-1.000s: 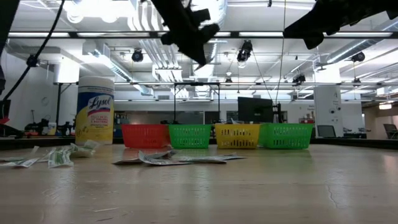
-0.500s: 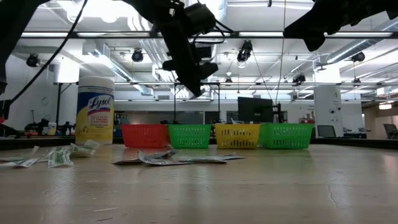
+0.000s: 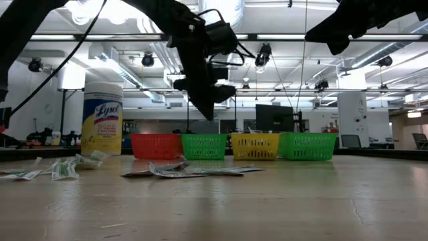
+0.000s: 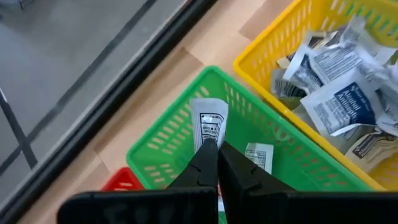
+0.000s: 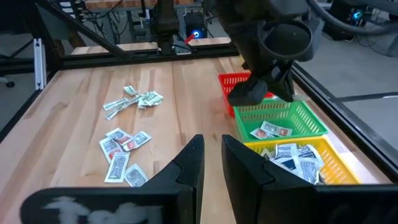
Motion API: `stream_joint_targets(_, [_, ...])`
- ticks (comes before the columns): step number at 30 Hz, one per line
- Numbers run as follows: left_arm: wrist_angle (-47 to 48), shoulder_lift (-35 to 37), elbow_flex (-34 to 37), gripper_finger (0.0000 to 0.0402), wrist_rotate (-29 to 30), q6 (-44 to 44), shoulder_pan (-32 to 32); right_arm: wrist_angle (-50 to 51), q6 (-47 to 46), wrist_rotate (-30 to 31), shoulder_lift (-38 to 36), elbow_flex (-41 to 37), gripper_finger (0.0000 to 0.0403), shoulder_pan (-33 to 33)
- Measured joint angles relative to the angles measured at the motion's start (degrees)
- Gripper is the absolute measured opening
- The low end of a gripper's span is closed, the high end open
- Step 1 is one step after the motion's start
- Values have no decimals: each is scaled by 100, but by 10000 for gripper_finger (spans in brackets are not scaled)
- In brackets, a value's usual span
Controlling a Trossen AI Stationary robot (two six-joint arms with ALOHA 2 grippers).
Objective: Pick & Place First Aid Supplies
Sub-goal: Put the orange ointment pack into the left green bin
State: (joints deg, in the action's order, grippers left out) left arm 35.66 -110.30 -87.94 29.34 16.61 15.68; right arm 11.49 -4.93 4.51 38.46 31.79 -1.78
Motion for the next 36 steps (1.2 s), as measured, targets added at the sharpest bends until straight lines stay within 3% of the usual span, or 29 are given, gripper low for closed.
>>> stream_joint_targets(12, [-55,-664,13,0,-139,711,-4,19,-10,0,0,0,52,2])
stream_joint_targets(36, [-140,-722,11,0,-136,903,44,24,-58,0,0,0,52,2])
